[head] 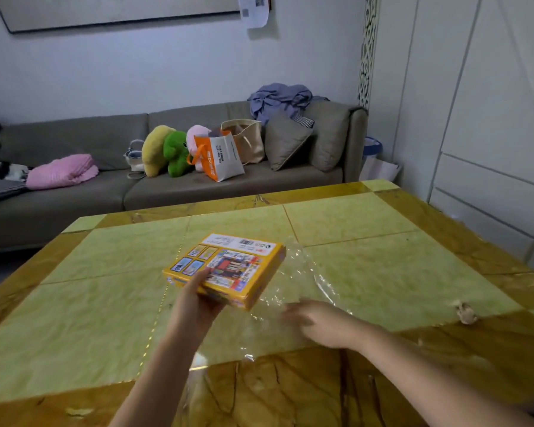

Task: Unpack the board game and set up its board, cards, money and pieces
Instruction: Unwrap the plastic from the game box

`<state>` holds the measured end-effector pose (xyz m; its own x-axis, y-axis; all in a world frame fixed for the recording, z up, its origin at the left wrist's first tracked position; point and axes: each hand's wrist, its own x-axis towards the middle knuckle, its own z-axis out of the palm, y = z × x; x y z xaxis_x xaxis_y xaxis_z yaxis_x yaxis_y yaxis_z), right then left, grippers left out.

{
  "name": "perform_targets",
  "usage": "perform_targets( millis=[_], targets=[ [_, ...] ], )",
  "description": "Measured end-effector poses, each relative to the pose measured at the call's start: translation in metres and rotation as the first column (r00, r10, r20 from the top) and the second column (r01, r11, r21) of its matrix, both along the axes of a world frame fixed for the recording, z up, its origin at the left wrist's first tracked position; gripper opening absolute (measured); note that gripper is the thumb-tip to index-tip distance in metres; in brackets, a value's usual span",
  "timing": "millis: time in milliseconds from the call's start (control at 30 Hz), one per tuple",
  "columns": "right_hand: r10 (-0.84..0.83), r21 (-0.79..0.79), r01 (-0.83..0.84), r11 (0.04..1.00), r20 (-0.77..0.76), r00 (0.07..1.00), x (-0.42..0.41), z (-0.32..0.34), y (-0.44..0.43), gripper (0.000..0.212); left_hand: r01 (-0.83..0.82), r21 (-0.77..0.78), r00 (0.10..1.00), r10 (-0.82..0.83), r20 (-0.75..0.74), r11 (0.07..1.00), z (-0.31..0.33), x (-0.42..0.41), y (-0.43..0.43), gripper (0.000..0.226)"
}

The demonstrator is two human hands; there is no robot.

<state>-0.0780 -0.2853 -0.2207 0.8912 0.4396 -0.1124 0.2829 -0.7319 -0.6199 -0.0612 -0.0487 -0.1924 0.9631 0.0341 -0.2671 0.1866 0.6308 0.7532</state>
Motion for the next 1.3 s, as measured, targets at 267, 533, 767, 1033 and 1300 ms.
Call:
perform_targets(
  millis=[267, 533, 767, 1033, 1300],
  targets=[
    [-0.403, -0.476, 0.446, 0.758, 0.195, 0.894, 0.04, -0.039, -0.028, 0.057, 0.392, 0.257, 0.918, -0.355, -0.18, 0.883, -0.014, 0.004, 0.02, 0.035],
    [-0.726, -0.523, 0.681, 0.512, 0.16, 0.669, 0.059, -0.022, -0.089, 0.062, 0.587, 0.39, 0.808, -0.545, -0.226, 0.709, -0.017, 0.012, 0.011, 0.029],
    [-0.688, -0.288, 0.703, 0.65, 0.168, 0.705, 0.058, 0.001, -0.08, 0.062, 0.467, 0.579, 0.848, -0.524, -0.08, 0.668, -0.008, 0.01, 0.002, 0.049],
    [-0.205, 0.686, 0.615, 0.39, -0.586, 0.784, 0.018, 0.053, -0.026, 0.053, -0.157, 0.881, 0.833, -0.42, 0.361, 0.445, 0.032, -0.02, -0.011, 0.05],
    [-0.071, 0.599, 0.695, 0.397, -0.735, 0.674, -0.008, 0.027, 0.002, 0.036, -0.47, 0.882, 0.646, -0.667, 0.37, 0.033, -0.033, -0.053, -0.016, 0.064]
  ],
)
